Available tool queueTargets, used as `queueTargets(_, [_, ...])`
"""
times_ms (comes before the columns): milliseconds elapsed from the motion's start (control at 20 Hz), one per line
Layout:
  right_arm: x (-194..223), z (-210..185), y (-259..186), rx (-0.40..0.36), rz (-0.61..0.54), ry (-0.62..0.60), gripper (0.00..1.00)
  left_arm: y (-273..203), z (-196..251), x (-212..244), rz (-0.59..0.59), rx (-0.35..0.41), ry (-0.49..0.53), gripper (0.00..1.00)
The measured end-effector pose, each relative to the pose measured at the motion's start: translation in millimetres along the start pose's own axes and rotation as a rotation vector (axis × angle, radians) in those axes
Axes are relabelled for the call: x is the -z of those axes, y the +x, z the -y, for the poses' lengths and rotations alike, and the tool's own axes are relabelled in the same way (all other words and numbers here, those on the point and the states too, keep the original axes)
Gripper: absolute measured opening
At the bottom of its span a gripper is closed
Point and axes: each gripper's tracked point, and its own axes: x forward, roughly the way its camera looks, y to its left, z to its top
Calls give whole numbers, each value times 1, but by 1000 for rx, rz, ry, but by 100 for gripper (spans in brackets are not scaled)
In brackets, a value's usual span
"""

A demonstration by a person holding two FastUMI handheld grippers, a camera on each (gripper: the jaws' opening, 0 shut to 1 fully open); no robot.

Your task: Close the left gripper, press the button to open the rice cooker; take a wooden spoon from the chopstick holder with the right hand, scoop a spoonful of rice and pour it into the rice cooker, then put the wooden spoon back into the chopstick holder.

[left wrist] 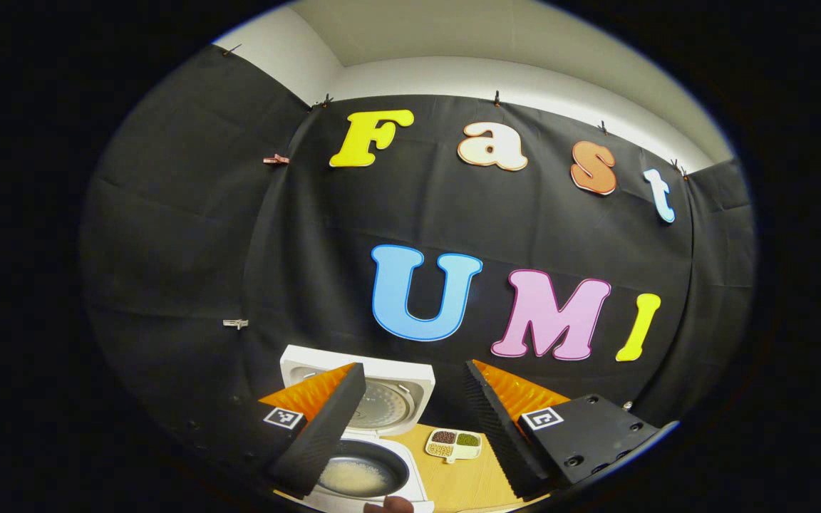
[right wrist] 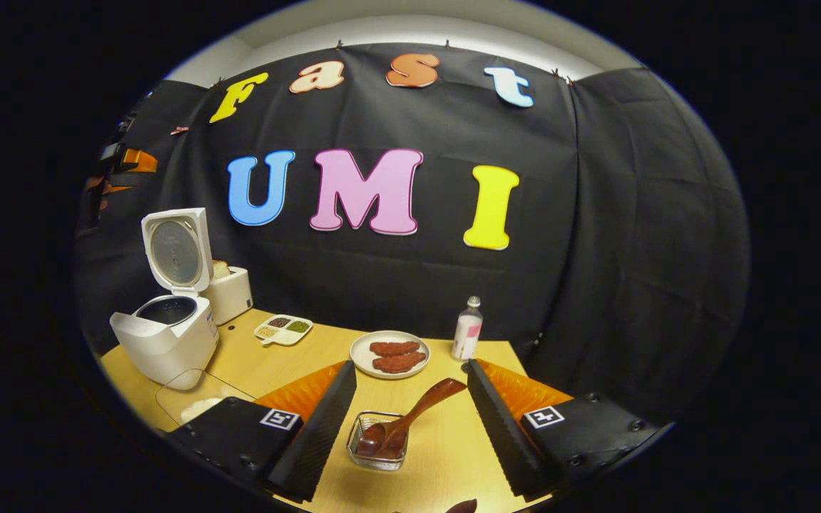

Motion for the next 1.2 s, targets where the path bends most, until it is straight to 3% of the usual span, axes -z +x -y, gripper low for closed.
queueTargets(300, [66,11,46,-51,-129,85,95,-20,-3,41,-55,-50,39,95])
queueTargets(450, [90,8,64,-74,-186,122,73,-34,-3,57,-72,-75,56,95])
queueTargets(600, [103,6,76,-85,-214,165,73,-41,2,69,-88,-83,62,95])
queueTargets(750, [117,-3,82,-123,-259,199,31,-45,-1,77,-92,-105,88,95])
queueTargets(800, [116,-3,82,-134,-257,235,39,-48,1,80,-98,-103,96,95])
queueTargets(850, [110,-2,75,-143,-263,263,27,-50,2,84,-108,-101,102,95])
queueTargets(900, [110,-7,77,-157,-263,296,27,-51,2,89,-116,-100,105,95])
queueTargets(1050, [105,-16,76,-182,-251,293,13,-57,1,97,-133,-92,103,95])
queueTargets(1200, [86,-16,70,-175,-203,251,13,-63,-5,103,-150,-77,114,96])
